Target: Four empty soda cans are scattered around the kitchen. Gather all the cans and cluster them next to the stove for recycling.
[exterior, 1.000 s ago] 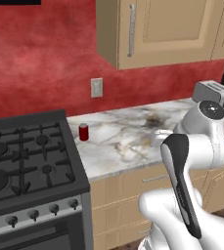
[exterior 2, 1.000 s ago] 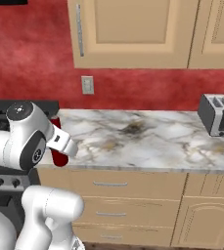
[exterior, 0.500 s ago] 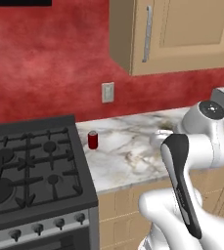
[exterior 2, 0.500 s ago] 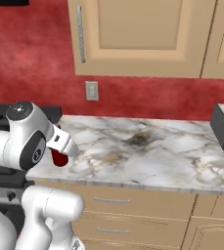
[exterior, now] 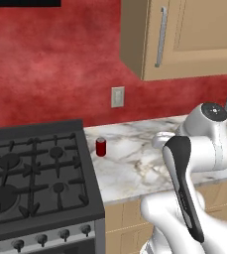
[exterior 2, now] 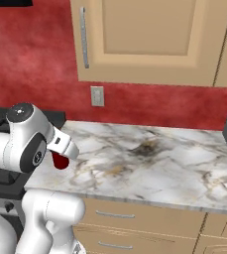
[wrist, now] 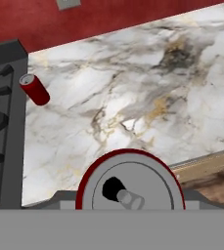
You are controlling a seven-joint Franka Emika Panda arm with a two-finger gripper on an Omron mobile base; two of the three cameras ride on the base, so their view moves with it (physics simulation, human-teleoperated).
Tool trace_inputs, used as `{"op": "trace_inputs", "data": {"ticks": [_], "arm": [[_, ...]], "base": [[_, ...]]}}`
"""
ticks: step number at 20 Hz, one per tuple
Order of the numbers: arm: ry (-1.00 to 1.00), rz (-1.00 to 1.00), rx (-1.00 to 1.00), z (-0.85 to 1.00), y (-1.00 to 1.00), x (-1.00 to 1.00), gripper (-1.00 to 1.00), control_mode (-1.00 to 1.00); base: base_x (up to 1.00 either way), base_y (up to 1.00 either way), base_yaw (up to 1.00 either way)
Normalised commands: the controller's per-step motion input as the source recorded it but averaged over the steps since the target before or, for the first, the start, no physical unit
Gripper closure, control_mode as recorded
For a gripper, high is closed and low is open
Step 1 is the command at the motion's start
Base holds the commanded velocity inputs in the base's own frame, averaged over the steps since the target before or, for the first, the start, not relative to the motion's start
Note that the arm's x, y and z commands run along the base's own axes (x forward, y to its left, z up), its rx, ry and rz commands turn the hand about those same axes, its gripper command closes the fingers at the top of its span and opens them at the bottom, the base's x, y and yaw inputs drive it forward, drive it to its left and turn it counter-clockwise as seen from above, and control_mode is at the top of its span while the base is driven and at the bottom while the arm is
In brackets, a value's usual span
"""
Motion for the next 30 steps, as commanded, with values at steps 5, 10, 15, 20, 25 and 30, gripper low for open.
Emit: {"op": "trace_inputs", "data": {"ticks": [5,10,15,20,25,30], "arm": [[0.0,0.0,0.0,0.0,0.0,0.0,1.0,1.0],[0.02,0.06,0.0,-0.02,0.0,0.1,1.0,-1.0],[0.0,0.13,0.0,-0.09,0.01,0.07,1.0,-1.0],[0.0,0.06,-0.03,-0.09,0.3,0.05,1.0,-1.0],[0.0,0.0,-0.1,-0.07,0.52,0.05,1.0,-1.0],[0.0,0.0,-0.05,-0.05,0.3,0.32,1.0,-1.0]], "base": [[0.0,0.0,0.04],[0.0,0.0,0.01],[0.0,0.0,0.0],[0.0,0.0,0.0],[0.0,0.0,0.0],[0.0,0.0,0.0]]}}
